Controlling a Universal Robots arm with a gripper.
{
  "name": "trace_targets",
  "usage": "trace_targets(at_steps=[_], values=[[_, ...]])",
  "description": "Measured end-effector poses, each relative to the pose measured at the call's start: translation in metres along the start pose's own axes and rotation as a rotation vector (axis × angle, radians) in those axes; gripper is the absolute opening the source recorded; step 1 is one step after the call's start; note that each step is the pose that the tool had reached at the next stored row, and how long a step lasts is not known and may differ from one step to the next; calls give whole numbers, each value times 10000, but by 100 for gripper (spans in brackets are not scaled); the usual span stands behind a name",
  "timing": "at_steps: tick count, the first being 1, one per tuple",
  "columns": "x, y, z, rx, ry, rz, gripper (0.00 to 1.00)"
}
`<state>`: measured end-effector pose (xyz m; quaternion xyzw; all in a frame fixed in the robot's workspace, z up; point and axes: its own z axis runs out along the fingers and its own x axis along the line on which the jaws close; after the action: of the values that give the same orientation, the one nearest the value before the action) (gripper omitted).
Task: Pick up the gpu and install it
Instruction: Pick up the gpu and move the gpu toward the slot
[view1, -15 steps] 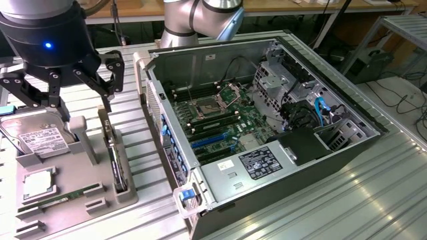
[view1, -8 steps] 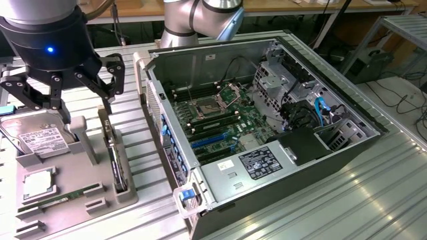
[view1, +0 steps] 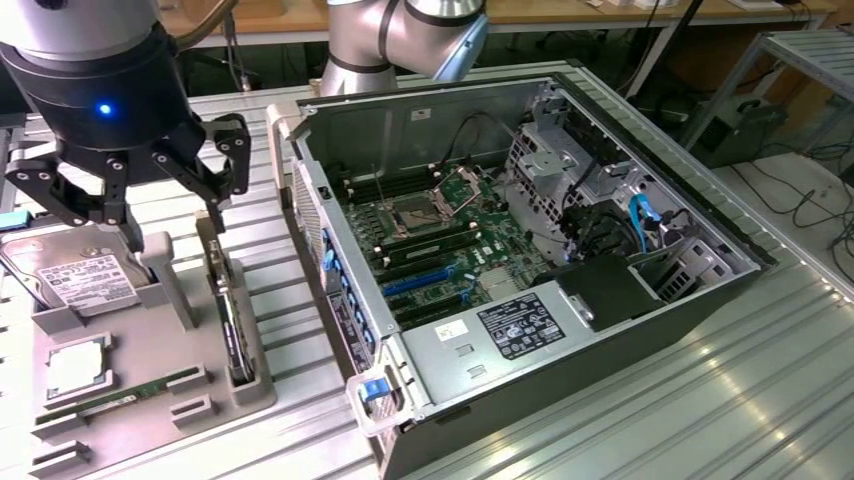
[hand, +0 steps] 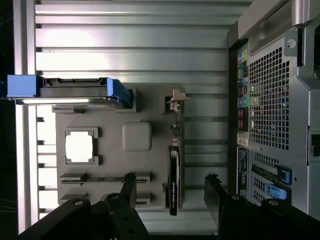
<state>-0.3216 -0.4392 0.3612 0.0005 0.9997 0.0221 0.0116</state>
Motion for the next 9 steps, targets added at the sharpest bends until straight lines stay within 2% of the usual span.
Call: trace_targets(at_steps=[9], values=[[1,-3,51,-6,0,-1,66]])
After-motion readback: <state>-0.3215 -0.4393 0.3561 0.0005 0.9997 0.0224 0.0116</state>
